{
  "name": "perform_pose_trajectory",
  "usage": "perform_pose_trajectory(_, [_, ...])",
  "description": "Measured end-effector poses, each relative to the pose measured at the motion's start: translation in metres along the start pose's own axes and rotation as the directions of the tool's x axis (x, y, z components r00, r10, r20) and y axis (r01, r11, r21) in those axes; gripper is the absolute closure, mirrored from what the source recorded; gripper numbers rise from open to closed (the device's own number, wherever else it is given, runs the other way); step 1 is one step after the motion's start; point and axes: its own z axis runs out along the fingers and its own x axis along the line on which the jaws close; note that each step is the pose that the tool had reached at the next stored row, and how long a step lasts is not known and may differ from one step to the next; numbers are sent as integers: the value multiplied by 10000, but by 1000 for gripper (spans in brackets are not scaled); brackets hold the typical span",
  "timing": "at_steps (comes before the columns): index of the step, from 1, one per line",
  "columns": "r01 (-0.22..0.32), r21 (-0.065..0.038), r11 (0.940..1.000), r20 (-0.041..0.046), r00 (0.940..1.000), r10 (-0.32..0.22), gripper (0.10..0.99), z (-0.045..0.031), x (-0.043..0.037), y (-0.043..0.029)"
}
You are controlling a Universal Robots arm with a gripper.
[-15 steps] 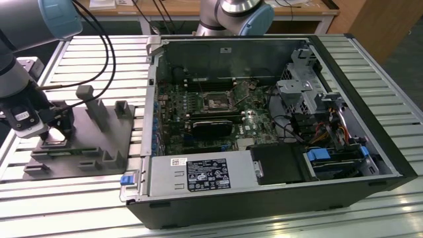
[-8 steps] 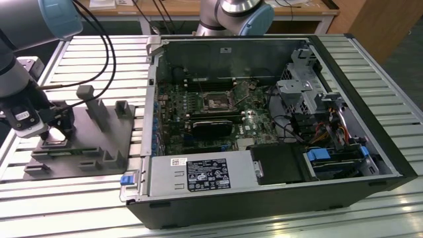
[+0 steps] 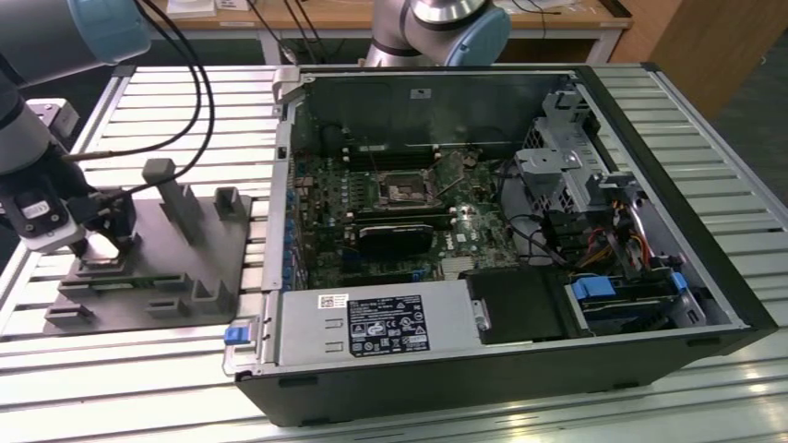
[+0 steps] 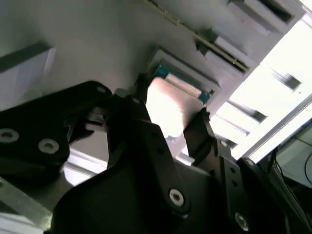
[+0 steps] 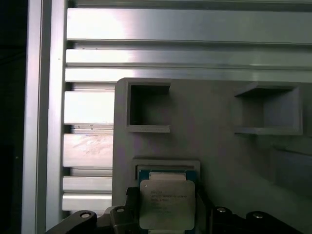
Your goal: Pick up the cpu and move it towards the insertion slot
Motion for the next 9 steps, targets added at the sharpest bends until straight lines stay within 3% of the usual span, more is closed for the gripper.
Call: perform_pose_trajectory(9, [-1,-2,10000,-3,10000,1,541,-37,3,1])
